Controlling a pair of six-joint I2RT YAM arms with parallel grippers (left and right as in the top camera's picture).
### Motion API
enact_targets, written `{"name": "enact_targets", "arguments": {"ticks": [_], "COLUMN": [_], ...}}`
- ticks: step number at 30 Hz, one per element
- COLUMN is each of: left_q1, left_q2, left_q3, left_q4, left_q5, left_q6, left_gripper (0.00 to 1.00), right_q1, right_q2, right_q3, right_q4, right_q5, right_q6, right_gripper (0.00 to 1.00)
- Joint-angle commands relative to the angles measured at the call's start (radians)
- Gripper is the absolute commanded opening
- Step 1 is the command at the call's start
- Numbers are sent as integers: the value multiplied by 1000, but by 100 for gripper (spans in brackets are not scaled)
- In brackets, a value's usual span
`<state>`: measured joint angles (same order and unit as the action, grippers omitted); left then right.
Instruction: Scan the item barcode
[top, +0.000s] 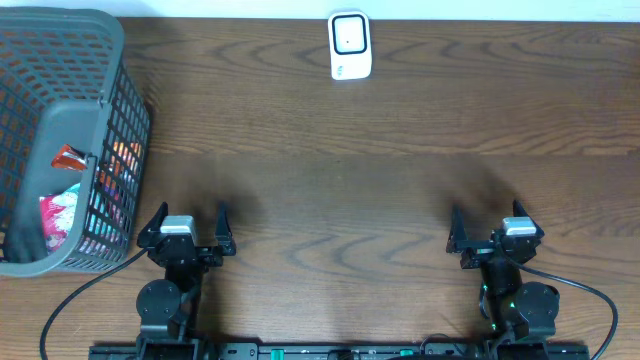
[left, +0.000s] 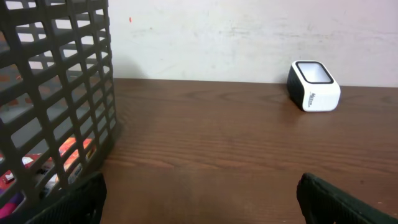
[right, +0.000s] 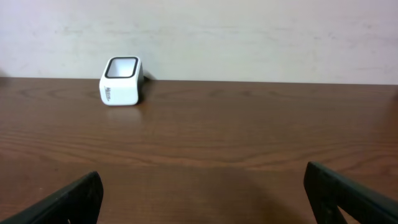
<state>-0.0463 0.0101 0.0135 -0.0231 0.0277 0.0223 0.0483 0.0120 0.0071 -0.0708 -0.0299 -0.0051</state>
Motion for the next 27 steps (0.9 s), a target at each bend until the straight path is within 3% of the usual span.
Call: {"name": "enact_targets", "arguments": {"ticks": [1, 27], "left_q1": [5, 5], "left_q2": [-5, -5], "left_q3": [-10, -10], "left_q4": [-50, -47], "left_q5": [-19, -2], "left_q6": [-8, -27], "left_gripper": [98, 98], "right_q1": [-2, -2], "right_q2": [-3, -3], "right_q3": [-1, -1], "right_q4": [-4, -4], "right_q5": [-5, -5], "right_q6": [-8, -8], "right_gripper": [99, 99]}}
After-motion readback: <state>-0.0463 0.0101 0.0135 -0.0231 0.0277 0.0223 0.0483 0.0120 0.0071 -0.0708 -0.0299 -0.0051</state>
